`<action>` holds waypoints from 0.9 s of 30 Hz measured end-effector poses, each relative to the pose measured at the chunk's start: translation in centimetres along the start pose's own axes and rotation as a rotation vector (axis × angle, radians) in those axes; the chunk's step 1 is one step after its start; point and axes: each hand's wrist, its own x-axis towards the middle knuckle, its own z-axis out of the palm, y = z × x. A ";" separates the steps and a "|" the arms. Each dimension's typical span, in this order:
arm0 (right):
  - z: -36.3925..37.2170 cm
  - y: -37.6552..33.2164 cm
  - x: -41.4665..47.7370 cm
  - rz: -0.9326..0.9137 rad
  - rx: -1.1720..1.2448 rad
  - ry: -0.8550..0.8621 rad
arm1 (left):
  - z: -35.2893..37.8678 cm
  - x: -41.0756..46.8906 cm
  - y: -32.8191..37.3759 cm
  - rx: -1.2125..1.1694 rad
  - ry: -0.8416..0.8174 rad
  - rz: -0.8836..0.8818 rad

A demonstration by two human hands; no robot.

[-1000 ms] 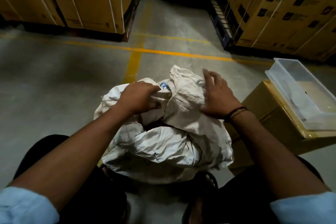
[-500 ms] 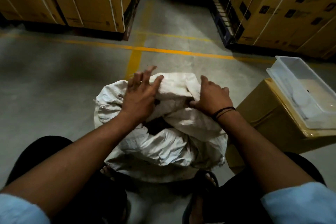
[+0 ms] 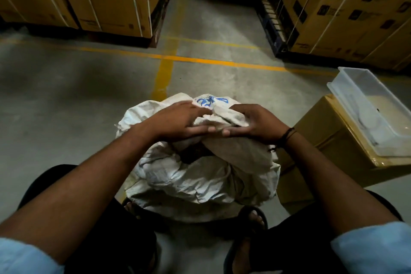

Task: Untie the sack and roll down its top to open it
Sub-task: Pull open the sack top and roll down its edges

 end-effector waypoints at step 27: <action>6.1 0.8 4.2 0.300 -0.256 0.097 | 0.0 0.7 -3.1 0.203 0.226 -0.067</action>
